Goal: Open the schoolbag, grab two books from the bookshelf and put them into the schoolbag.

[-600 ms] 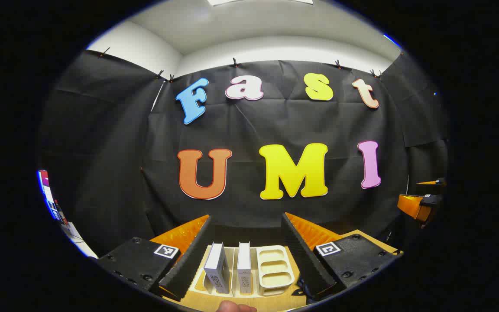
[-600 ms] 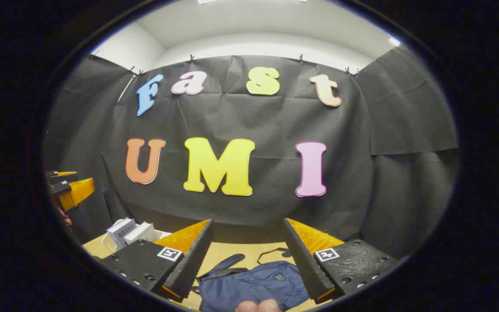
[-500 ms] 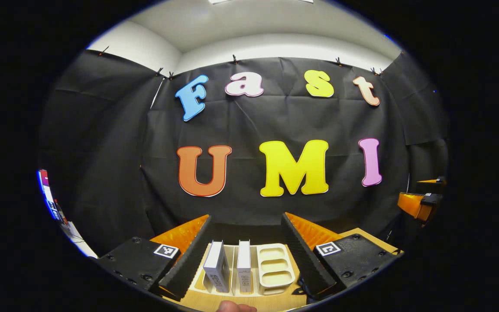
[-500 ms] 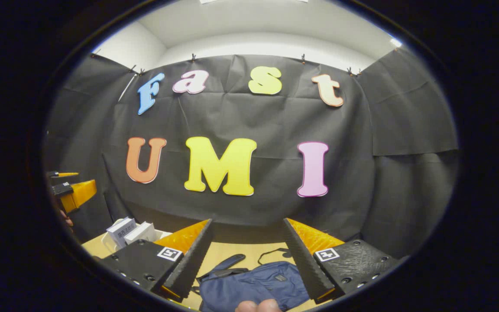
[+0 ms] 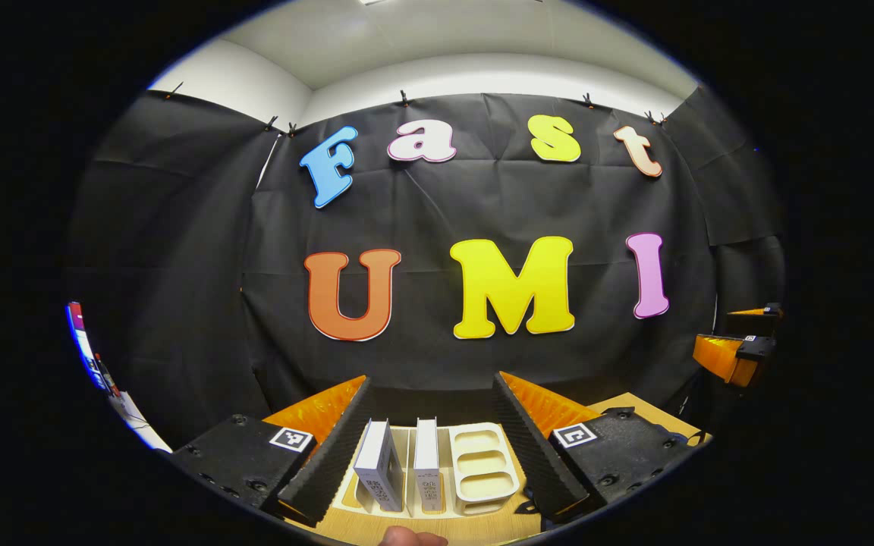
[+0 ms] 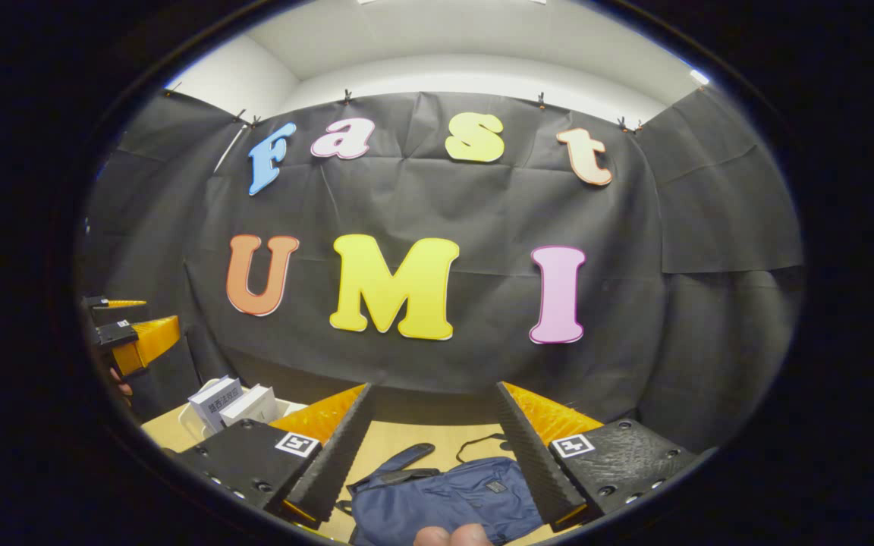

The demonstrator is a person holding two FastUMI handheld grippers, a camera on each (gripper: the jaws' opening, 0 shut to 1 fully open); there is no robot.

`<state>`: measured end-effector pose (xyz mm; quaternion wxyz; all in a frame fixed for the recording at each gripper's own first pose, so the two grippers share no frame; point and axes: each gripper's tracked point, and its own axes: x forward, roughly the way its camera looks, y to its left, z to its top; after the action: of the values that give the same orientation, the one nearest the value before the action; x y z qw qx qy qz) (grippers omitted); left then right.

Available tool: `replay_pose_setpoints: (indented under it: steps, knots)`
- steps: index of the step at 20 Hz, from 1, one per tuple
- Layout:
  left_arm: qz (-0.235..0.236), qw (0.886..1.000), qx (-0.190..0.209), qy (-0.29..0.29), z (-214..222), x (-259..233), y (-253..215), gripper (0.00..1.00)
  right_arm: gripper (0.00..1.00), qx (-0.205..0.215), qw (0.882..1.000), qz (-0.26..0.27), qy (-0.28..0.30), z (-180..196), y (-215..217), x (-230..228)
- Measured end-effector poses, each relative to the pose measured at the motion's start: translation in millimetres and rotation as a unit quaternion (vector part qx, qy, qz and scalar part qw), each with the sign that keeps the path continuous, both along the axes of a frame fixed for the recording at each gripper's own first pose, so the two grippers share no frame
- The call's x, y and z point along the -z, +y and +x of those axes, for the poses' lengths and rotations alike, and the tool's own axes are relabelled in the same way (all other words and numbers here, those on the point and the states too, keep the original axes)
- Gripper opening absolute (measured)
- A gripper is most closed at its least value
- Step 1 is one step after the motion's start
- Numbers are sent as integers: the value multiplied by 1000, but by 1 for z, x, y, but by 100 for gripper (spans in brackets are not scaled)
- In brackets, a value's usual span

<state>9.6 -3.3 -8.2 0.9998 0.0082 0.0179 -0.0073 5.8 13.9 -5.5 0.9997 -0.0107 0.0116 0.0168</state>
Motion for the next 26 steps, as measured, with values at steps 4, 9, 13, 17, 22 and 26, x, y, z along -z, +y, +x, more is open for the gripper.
replay_pose_setpoints:
  steps: [4,9,13,17,22,26]
  knots:
    - [-2,1000,-4,3,-1,3,1,99,98,-6,1000,-9,8,-2,3,5]
    - [-2,1000,-4,3,-4,4,4,99,98,-19,999,-31,32,-3,10,25]
    - [1,1000,-5,1,-9,4,6,99,95,-33,993,-55,103,-9,22,75]
    - [2,1000,-6,8,-14,11,8,99,95,-46,976,-82,194,-18,39,139]
    - [0,1000,-13,16,-19,17,19,99,93,-66,937,-100,329,-31,62,231]
    - [0,999,-22,26,-22,25,29,99,99,-54,900,-127,414,-42,59,300]
